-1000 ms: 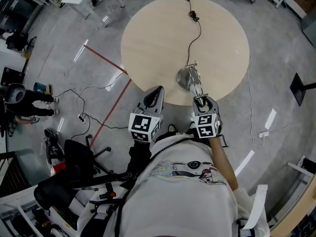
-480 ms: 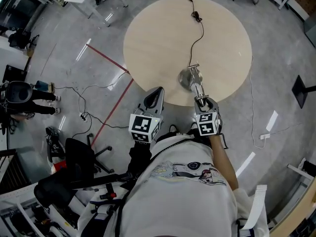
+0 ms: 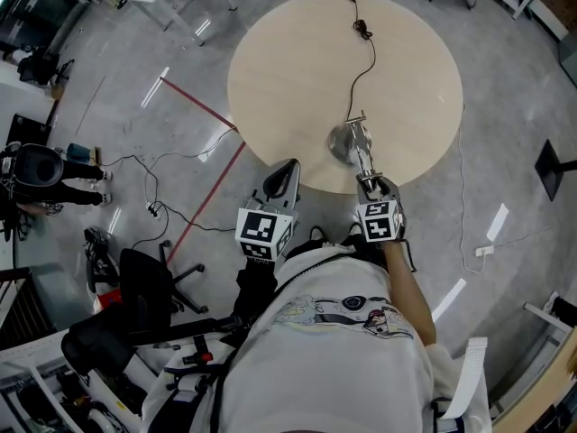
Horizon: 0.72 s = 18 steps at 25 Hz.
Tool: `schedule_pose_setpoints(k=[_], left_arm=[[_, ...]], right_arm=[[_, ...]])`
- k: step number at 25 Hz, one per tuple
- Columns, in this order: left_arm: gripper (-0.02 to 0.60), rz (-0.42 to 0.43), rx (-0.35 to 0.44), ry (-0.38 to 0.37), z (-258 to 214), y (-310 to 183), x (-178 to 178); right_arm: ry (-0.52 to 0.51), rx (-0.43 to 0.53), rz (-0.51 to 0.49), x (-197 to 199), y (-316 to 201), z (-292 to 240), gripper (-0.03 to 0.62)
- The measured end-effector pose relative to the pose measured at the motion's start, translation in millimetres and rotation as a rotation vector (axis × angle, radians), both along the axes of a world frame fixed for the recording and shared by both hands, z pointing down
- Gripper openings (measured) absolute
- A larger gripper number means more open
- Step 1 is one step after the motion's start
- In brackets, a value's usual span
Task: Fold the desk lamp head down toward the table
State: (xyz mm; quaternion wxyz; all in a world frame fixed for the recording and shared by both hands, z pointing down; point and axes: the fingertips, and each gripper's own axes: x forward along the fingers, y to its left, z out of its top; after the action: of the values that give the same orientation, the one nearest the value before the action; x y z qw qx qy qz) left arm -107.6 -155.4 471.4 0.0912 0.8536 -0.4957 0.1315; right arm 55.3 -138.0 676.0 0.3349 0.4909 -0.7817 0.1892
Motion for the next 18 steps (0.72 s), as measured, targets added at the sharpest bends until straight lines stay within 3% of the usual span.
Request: schedule_pose_setpoints(k=[18], left_arm=[[0.003,-0.061,0.005,-0.003,-3,7,-15]], right_arm=[[-0.032,-0.07,0.006,-2,-6,22,0.184]])
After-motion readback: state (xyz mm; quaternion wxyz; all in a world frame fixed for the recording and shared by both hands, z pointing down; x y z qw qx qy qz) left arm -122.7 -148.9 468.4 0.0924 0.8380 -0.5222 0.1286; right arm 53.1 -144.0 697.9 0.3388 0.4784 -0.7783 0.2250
